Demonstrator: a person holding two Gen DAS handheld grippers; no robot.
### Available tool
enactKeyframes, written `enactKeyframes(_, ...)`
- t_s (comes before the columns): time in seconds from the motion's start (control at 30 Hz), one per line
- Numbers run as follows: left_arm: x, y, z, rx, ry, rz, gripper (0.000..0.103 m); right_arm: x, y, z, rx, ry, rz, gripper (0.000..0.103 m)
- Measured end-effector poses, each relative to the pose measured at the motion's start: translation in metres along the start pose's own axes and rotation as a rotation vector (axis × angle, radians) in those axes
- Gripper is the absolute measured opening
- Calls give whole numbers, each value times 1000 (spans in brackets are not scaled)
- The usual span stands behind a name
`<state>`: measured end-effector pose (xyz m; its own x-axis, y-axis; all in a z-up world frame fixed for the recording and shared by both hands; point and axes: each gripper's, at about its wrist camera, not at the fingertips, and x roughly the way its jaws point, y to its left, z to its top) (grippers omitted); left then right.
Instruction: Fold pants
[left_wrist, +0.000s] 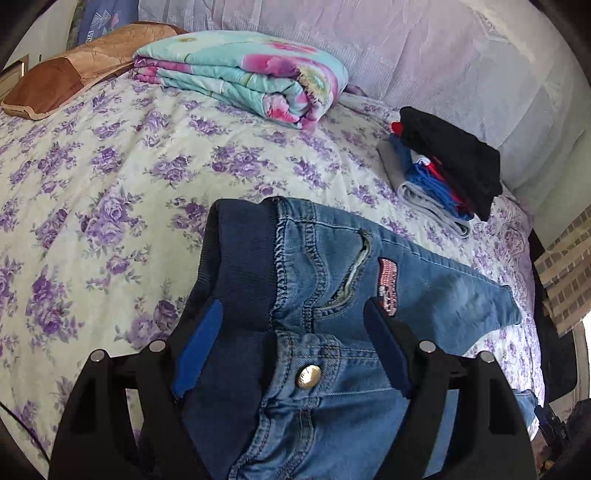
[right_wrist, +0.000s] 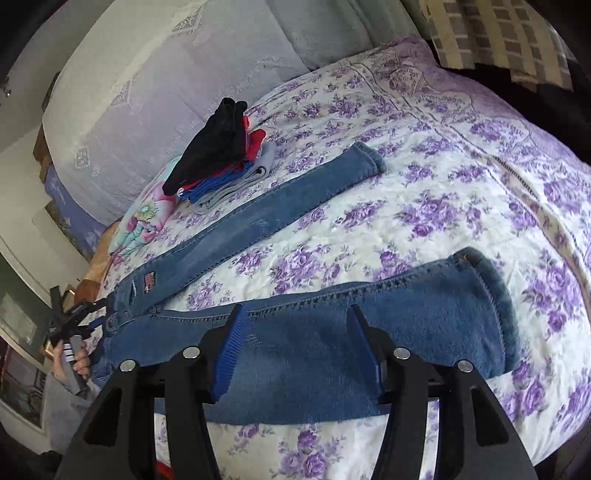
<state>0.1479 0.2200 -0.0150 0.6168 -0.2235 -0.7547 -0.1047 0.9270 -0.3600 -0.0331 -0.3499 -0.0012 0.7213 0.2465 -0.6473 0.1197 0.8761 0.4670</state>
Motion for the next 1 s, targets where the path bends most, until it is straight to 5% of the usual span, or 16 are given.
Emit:
enactKeyframes(0.1, 13, 3, 3, 32, 15, 92, 76, 24, -24, -11, 70, 88, -54, 57)
enactKeyframes(0.17, 20, 19, 7, 10, 29, 189, 78, 31, -51, -14, 163, 113, -53, 39)
enactKeyframes(0.2, 22, 32, 11, -34, 39, 174, 80, 28, -56, -12, 193, 108, -48, 37)
enactKeyframes(0.3, 10, 63, 22, -195, 33, 80, 72, 21, -28, 2, 93, 50, -73, 55)
enactKeyframes(0.43, -11, 50, 38, -106, -43, 81, 75, 45, 35, 34, -38, 53, 88, 55)
enactKeyframes(0.57, 1, 40, 48, -30, -14, 49, 82, 83, 98, 63, -176, 91, 219, 55)
enactKeyframes(0.77, 24, 41, 50, 58, 41, -24, 82, 140, 153, 92, -301, 171, 303, 58)
enactKeyframes(0.83, 29, 44, 52, 91, 35, -28, 82, 148, 163, 97, -327, 160, 313, 73)
enactKeyframes(1.0, 50, 46, 51, 109, 87, -132, 81, 170, 190, 101, -511, 167, 292, 83)
